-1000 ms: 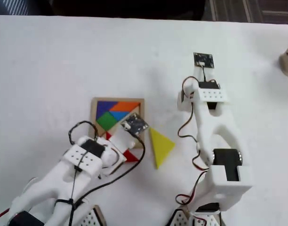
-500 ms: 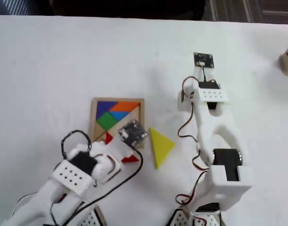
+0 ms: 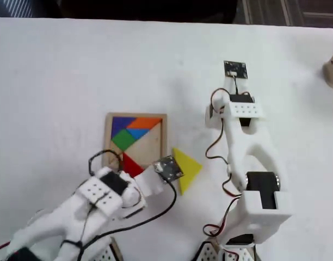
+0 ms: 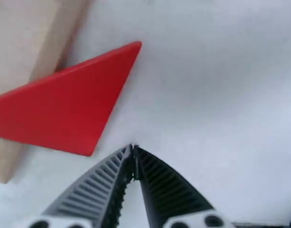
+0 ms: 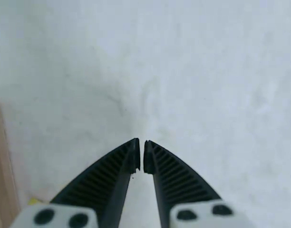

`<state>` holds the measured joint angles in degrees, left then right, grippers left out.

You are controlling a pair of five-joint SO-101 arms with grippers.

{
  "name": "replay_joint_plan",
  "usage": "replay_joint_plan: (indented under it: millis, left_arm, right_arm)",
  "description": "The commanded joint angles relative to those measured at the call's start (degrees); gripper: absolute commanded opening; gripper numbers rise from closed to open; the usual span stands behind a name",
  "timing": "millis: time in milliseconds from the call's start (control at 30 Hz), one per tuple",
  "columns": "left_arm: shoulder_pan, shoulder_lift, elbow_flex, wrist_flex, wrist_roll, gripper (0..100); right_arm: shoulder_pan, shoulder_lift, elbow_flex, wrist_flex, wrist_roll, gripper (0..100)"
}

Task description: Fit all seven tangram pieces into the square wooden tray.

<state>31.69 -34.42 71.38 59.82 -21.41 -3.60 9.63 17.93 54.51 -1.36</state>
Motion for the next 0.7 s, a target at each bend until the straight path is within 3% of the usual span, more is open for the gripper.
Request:
replay_joint_plan:
  millis: [0,100,267,433,667]
  left_arm:
    - [1.27,6.99,-5.54,-1.41,0.26,2]
    - [1.01,6.37,-5.27,-3.25,1.49,2]
    - [-5.49,5.93,-4.75,-7.74,6.51,2]
    - [-11.03,7.43,-6.07,-11.43,6.77,2]
    - [-11.56,10.77,-9.41,-12.57,6.77,2]
  right_arm:
    - [0.31,-0.57,-2.99,-0.84,-0.26,2.2]
    - [0.4,-0.57,-2.99,-0.84,-0.26,2.2]
    - [0.4,-0.57,-2.9,-0.66,-0.26,2.2]
    - [0.4,-0.57,-2.81,-0.48,-0.26,2.2]
    - [0.66,-0.57,-2.73,-0.48,-0.26,2.2]
